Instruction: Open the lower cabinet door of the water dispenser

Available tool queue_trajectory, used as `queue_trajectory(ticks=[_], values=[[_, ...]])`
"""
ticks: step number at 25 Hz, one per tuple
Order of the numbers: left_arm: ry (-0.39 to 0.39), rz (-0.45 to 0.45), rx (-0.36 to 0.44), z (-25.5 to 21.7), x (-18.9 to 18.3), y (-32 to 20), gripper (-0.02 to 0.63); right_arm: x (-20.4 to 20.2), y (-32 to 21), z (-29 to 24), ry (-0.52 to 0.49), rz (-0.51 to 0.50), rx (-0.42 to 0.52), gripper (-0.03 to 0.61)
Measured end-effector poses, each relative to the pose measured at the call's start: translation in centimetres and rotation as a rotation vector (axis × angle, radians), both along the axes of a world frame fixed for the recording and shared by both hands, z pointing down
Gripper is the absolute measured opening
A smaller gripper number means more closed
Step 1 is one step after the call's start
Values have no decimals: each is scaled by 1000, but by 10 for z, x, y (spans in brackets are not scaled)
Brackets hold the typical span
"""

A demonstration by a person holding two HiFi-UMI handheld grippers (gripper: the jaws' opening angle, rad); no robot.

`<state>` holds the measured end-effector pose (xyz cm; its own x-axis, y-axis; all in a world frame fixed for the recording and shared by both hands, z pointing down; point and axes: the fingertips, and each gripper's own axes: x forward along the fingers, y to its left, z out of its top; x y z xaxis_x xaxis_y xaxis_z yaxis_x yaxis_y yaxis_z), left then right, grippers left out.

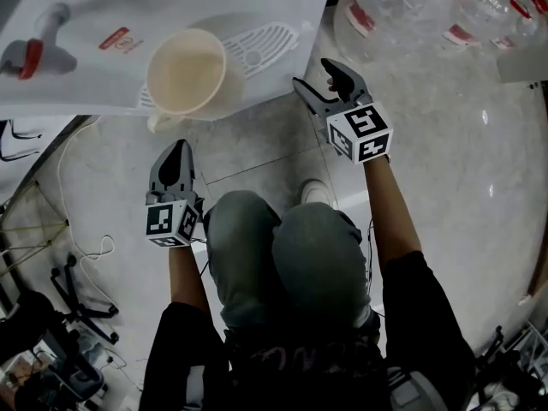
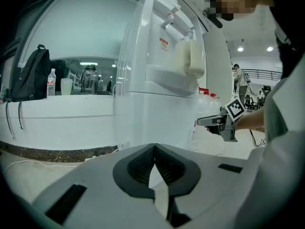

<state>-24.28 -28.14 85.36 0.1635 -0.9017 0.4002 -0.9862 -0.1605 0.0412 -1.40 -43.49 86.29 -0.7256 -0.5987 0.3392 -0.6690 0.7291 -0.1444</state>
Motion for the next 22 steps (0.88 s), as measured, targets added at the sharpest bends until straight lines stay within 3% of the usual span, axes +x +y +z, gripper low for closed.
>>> queue_trajectory(ticks=[15, 22], values=[[-41, 93, -33, 31, 19, -5, 11, -25, -14, 9, -50, -140, -13, 270], [-40, 91, -47, 37, 14, -2, 11, -24, -13, 8, -30, -117, -5, 264]])
